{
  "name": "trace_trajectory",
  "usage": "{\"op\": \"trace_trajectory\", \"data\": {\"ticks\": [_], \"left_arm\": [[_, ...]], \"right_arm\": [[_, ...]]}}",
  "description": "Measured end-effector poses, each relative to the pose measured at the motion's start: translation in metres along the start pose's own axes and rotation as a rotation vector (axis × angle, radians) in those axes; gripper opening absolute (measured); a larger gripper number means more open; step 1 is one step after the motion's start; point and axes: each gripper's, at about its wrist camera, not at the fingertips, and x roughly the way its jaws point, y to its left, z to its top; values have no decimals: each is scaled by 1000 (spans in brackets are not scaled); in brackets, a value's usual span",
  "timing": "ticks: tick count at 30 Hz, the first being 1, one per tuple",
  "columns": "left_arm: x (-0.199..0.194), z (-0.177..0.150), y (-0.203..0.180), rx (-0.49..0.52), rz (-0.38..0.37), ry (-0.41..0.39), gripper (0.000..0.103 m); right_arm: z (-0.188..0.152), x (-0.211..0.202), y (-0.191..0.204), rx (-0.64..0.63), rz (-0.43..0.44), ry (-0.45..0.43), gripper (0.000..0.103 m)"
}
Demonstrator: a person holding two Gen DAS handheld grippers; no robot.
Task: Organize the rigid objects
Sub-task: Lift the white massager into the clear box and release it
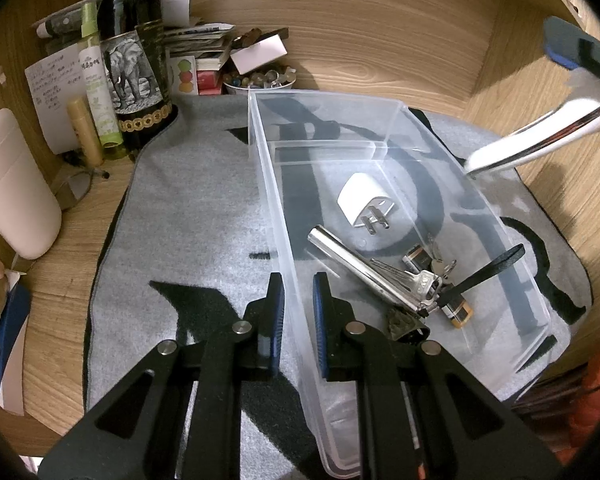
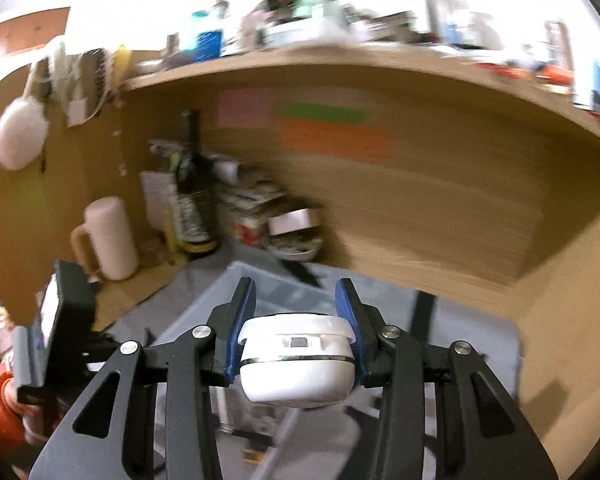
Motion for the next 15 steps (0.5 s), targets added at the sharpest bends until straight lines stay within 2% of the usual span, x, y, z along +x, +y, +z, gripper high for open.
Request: {"op": "trace_trajectory", "data": {"ticks": [7, 11, 15], "left_arm": [[0, 1, -1, 1, 10, 7, 13], [1, 1, -2, 0, 16, 9, 13], [1, 1, -2, -1, 16, 8, 13]], "right_arm": [[-13, 45, 37, -63, 117, 93, 38], [-23, 64, 42, -70, 140, 144, 38], [-35, 72, 38, -75, 124, 185, 38]]}}
